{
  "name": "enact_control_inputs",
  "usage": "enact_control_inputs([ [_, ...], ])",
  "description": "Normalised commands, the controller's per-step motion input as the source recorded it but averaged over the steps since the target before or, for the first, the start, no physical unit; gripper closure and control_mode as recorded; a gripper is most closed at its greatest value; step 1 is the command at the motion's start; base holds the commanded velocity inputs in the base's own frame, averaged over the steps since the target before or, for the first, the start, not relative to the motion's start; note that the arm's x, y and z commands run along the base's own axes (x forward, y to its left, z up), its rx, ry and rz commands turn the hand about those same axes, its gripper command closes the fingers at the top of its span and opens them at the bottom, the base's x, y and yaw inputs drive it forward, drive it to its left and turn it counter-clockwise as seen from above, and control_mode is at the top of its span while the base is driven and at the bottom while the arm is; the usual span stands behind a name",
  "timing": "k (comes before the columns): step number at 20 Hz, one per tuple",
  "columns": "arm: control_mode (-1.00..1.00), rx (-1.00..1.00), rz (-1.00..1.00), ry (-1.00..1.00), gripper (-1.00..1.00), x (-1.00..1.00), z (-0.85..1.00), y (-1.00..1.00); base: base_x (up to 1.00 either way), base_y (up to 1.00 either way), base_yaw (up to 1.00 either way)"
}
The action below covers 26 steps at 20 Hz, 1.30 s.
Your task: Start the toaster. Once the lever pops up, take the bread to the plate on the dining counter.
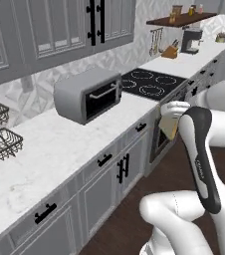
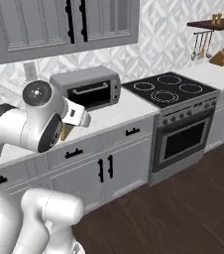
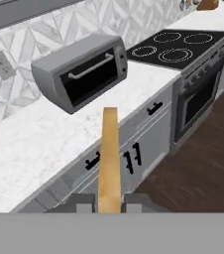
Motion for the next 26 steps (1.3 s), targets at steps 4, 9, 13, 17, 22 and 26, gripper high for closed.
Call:
enact_control_inputs([
  [4, 1.00, 0.00, 0.00, 0.00, 1.00, 0.00, 0.00, 0.00, 0.19, -0.76, -0.59],
  [9, 1.00, 0.00, 0.00, 0.00, 1.00, 0.00, 0.00, 0.00, 0.12, -0.74, -0.56],
  [13, 1.00, 0.00, 0.00, 0.00, 1.00, 0.00, 0.00, 0.00, 0.00, -0.76, -0.50],
  [17, 1.00, 0.00, 0.00, 0.00, 1.00, 0.00, 0.00, 0.00, 0.13, -0.69, -0.51],
  [22, 1.00, 0.00, 0.00, 0.00, 1.00, 0.00, 0.00, 0.00, 0.33, -0.82, -0.47],
  [26, 1.00, 0.00, 0.00, 0.00, 1.00, 0.00, 0.00, 0.00, 0.90, -0.57, -0.38],
])
